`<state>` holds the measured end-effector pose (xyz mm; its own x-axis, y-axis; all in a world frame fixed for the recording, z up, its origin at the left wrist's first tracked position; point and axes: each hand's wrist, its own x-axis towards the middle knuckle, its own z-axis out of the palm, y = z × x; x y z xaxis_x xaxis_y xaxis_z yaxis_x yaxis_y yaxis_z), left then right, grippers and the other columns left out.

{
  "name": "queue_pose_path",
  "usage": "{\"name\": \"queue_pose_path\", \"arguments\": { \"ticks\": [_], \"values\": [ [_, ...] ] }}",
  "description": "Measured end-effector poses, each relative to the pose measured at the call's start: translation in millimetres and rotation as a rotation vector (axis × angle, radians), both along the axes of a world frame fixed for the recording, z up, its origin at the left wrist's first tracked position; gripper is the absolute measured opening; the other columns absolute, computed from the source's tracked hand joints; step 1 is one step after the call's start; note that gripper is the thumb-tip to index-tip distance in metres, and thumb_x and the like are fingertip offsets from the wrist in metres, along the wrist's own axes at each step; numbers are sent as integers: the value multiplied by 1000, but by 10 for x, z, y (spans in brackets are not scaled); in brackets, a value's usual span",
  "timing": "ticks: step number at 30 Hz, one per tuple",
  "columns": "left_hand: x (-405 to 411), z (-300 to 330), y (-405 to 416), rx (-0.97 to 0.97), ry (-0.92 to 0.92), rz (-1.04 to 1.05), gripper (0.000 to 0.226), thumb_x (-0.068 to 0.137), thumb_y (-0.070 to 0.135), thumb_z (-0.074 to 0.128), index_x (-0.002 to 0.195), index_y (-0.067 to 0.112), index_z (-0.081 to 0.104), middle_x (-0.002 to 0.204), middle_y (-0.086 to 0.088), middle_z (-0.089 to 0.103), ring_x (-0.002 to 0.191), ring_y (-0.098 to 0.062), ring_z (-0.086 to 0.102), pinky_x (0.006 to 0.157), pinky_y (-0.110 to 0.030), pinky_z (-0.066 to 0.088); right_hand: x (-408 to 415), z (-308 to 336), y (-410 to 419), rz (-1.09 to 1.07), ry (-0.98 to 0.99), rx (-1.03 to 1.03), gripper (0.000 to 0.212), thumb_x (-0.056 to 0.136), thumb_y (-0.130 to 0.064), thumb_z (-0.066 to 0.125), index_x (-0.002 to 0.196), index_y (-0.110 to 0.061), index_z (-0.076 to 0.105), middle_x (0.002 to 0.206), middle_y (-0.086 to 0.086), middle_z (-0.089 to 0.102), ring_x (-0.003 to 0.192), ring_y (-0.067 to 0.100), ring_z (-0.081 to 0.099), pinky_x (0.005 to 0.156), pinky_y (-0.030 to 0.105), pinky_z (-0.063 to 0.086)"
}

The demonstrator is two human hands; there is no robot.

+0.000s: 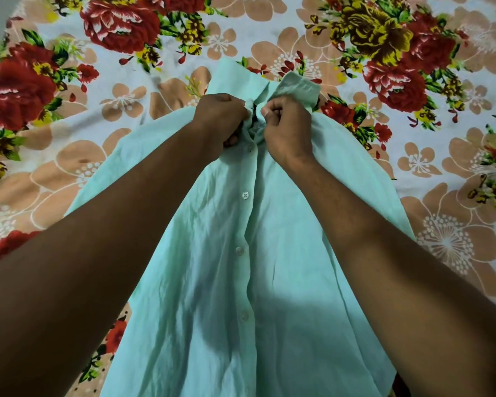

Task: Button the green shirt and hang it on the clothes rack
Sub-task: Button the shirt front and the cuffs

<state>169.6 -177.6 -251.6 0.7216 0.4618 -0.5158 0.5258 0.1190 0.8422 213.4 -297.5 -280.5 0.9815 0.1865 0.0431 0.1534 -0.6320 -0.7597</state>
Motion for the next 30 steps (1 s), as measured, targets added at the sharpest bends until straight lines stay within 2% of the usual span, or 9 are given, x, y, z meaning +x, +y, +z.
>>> {"name": "queue_pose_path", "arguments": {
  "ticks": [3,6,16,22,27,30],
  "values": [
    [-17,-37,-38,46,-25,-6,20,89,5,70,73,17,66,60,-3,52,36,-11,41,42,-17,37,-30,-66,2,9,-53,10,8,98,-9,60,95,-7,67,96,5,70,90,20,64,82,41,53],
    [-31,-64,-80,80,-56,-23,20,88,5,71,74,19,68,59,-1,54,28,-2,40,38,-11,33,-78,-139,-3,20,-111,-9,7,97,-8,59,94,-8,65,96,6,68,93,24,62,82,46,51],
    [-20,-91,-120,151,-69,-56,7,86,5,72,90,11,74,61,1,56,28,0,43,37,-11,32,-114,-232,11,-3,-151,-21,5,96,-9,60,96,-8,65,100,9,69,97,30,61,82,48,49],
    [-30,-34,-94,182,-61,-141,18,89,0,62,95,8,77,64,0,61,29,-1,42,37,-12,33,-102,-244,7,-15,-127,-11,11,90,-1,59,98,-6,65,101,10,68,98,31,61,81,49,50],
    [-45,-73,-53,250,-91,-223,14,80,5,79,94,5,77,63,-5,60,31,-2,41,37,-12,34,-107,-241,-23,8,-134,12,13,92,1,59,101,-4,66,101,11,69,98,30,63,82,47,51],
    [-12,-109,-52,310,-109,-218,14,74,8,84,87,6,77,61,0,62,33,2,45,39,-10,34,-117,-210,-47,19,-108,77,17,88,5,58,99,-3,69,98,9,71,94,26,66,82,40,53]
  ]
}}
